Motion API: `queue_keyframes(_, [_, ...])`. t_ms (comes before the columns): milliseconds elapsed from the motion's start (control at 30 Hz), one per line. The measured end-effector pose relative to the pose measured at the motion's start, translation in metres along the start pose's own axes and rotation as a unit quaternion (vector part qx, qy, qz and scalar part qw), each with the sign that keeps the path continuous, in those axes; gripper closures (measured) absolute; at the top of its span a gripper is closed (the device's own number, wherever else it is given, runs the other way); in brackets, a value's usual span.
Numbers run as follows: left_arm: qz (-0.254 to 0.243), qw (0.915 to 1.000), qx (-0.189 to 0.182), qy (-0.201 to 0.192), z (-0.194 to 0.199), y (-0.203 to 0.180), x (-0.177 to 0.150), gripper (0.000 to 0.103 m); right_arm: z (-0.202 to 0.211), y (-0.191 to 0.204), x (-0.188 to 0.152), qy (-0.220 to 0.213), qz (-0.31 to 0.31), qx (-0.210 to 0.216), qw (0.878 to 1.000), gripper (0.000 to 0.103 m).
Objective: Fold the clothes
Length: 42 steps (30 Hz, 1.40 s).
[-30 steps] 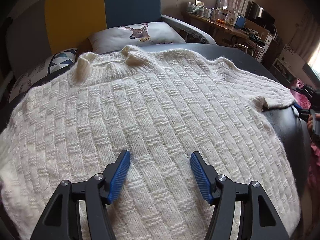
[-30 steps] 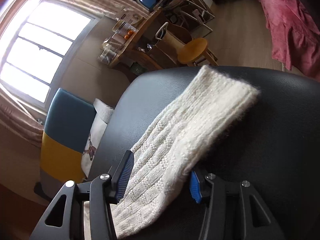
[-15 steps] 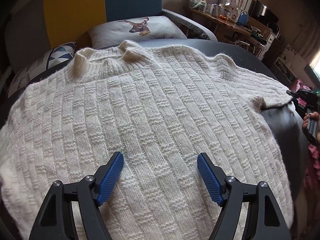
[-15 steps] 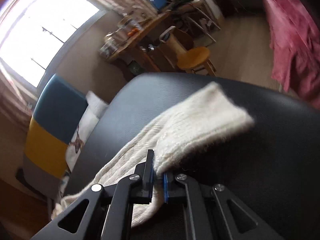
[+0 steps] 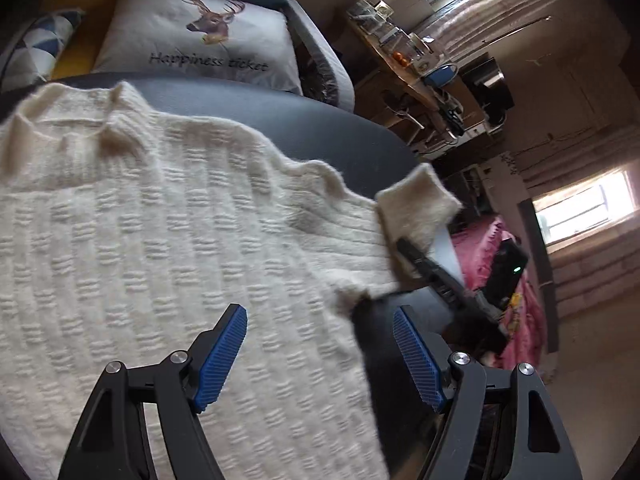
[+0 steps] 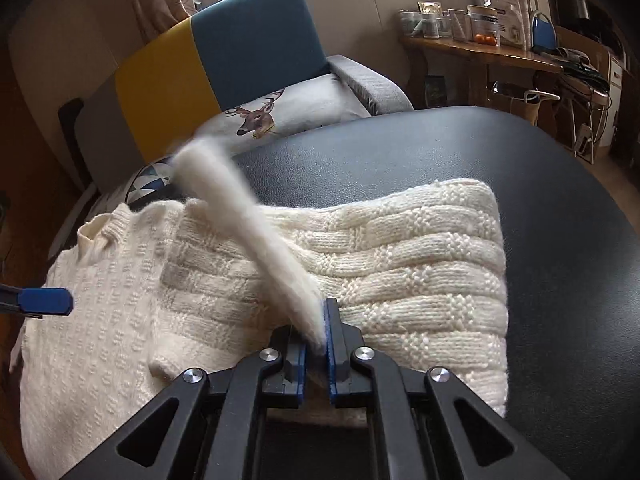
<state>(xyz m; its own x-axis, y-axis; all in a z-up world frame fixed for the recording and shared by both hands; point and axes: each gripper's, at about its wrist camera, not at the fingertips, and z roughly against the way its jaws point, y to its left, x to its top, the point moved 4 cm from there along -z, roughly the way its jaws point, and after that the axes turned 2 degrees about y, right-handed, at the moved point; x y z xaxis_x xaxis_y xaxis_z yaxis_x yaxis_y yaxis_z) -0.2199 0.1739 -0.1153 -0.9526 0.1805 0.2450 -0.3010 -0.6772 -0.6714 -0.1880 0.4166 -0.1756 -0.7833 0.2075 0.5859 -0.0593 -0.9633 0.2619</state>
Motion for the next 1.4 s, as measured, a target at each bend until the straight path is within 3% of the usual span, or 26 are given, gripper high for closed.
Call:
queue_keyframes(233, [0.066,0.9909,-0.099,0.063,-0.066,-0.035,0.045,0.028,0.0,0.006,-0.005,0.008,0.038,-0.018,0.999,0.095])
queue_keyframes(367, [0.12,0.9832,-0.105,0.089,-0.099,-0.027,0.059,0.028,-0.002,0.011,-0.007,0.003,0.05,-0.027,0.998,0.095])
queue_keyframes(467, [0.135,0.982,-0.095,0.091,-0.114,-0.025,0.067,0.028,-0.003,0.014,-0.006,0.003,0.055,-0.032,0.998,0.095])
queue_keyframes(500, [0.136,0.9825,-0.09,0.09,-0.119,-0.025,0.07,0.032,-0.004,0.014,-0.006,0.003,0.057,-0.035,0.998,0.095])
queue_keyframes(567, [0.122,0.9859,-0.074,0.088,-0.131,-0.028,0.076,0.058,-0.005,0.016,-0.006,0.003,0.06,-0.04,0.997,0.095])
queue_keyframes(600, [0.109,0.9887,-0.058,0.085,-0.135,-0.031,0.077,0.088,-0.004,0.017,-0.006,0.004,0.062,-0.042,0.997,0.095])
queue_keyframes(633, [0.093,0.9918,-0.036,0.08,-0.138,-0.034,0.078,0.096,-0.001,0.019,-0.004,0.002,0.062,-0.039,0.997,0.092])
queue_keyframes(667, [0.077,0.9941,-0.014,0.075,-0.14,-0.037,0.078,0.096,0.001,0.021,-0.003,0.001,0.062,-0.035,0.997,0.084])
queue_keyframes(733, [0.056,0.9964,0.015,0.062,-0.141,-0.042,0.08,0.096,0.008,0.025,0.001,-0.01,0.059,-0.019,0.998,0.08])
queue_keyframes(833, [0.056,0.9981,0.0,0.024,-0.12,-0.046,0.086,0.096,0.022,0.031,0.008,-0.034,0.044,-0.003,0.998,0.073])
queue_keyframes(933, [0.046,0.9989,-0.007,-0.007,-0.09,-0.05,0.095,0.096,0.038,0.027,0.008,-0.055,-0.036,0.08,0.995,0.067])
queue_keyframes(1000, [0.035,0.9989,-0.009,-0.03,-0.066,-0.053,0.102,0.096,0.049,0.021,0.005,-0.066,-0.113,0.155,0.979,0.062])
queue_keyframes(1033, [0.031,0.9986,-0.01,-0.04,-0.053,-0.052,0.105,0.096,0.051,0.015,0.001,-0.069,-0.164,0.199,0.964,0.058])
queue_keyframes(1067, [0.03,0.9982,-0.012,-0.05,-0.04,-0.051,0.108,0.096,0.051,0.01,-0.004,-0.066,-0.217,0.242,0.943,0.053])
queue_keyframes(1167, [0.032,0.9958,-0.023,-0.083,0.0,-0.047,0.117,0.096,0.04,0.008,-0.026,-0.058,-0.347,0.364,0.863,0.048])
queue_keyframes(1233, [0.032,0.9926,-0.044,-0.108,0.035,-0.044,0.117,0.096,0.03,0.018,-0.033,-0.052,-0.384,0.405,0.828,0.039])
queue_keyframes(1267, [0.033,0.9906,-0.055,-0.121,0.054,-0.041,0.116,0.096,0.025,0.024,-0.035,-0.051,-0.399,0.416,0.816,0.021])
queue_keyframes(1333, [0.034,0.9864,-0.073,-0.143,0.086,-0.039,0.114,0.096,0.01,0.038,-0.036,-0.04,-0.423,0.421,0.801,0.004])
queue_keyframes(1400, [0.03,0.9831,-0.078,-0.162,0.114,-0.036,0.108,0.096,-0.005,0.053,-0.038,-0.025,-0.442,0.421,0.791,0.003])
